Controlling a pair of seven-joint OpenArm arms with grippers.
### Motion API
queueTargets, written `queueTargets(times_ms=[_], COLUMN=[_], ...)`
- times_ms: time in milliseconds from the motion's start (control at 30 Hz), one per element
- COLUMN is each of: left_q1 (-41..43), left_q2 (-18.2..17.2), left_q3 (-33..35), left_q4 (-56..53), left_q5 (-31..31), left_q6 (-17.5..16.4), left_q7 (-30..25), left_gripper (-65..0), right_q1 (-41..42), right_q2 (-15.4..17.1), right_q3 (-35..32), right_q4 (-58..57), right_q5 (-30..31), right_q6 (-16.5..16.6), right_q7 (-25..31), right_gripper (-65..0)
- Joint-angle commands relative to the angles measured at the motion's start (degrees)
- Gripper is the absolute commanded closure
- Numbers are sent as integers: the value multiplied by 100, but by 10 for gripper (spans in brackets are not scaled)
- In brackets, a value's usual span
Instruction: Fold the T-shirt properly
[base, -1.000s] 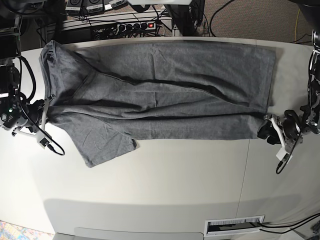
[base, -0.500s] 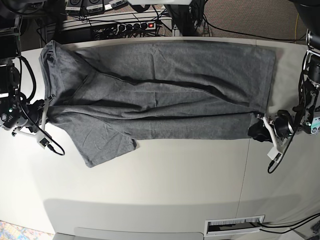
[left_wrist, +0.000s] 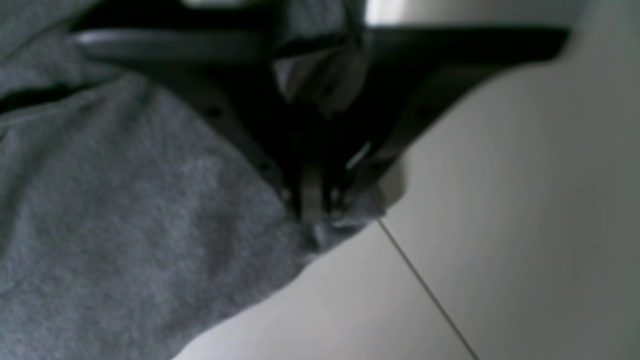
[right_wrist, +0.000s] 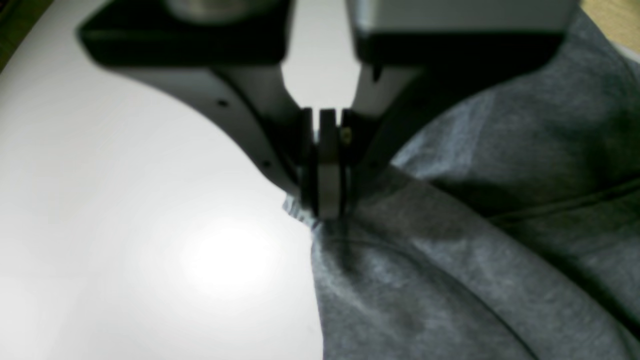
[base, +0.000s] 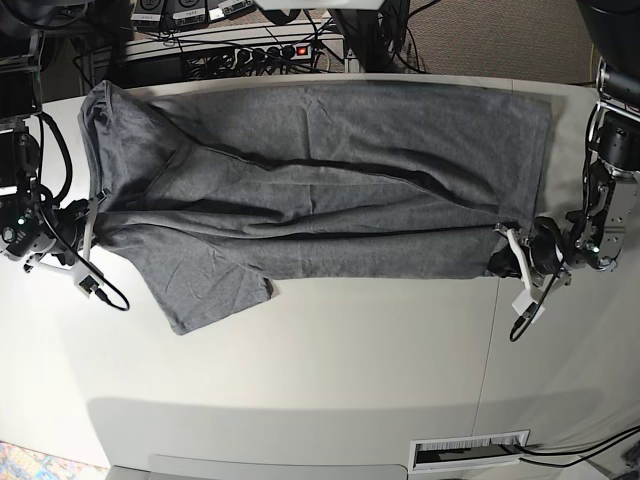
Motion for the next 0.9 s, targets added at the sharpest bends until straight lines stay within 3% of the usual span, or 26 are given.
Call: queueTargets(times_ms=[0, 167, 367, 700, 867], left_q1=[-153, -166, -149, -33, -7], left_q2=[-138, -369, -839, -1523, -1825], left_q3=[-59, -59, -59, -59, -59], left_q4=[66, 205, 791, 1027, 1027], left_q5=[-59, -448, -1596, -3414, -4148], left_q6=[-22, -400, -631, -631, -631], left_q7=[-59, 39, 1078, 2288, 2634], left_gripper=[0, 0, 0, 0, 0], right_q1=[127, 127, 127, 127, 127], right_q2=[155, 155, 155, 155, 155], right_q3=[66, 66, 66, 66, 66], right_q4=[76, 76, 76, 76, 76], right_q5=[-28, -31, -31, -31, -33], right_q6=[-22, -20, -20, -22, -22], right_q7=[66, 79, 79, -7, -9], right_gripper=[0, 0, 0, 0, 0])
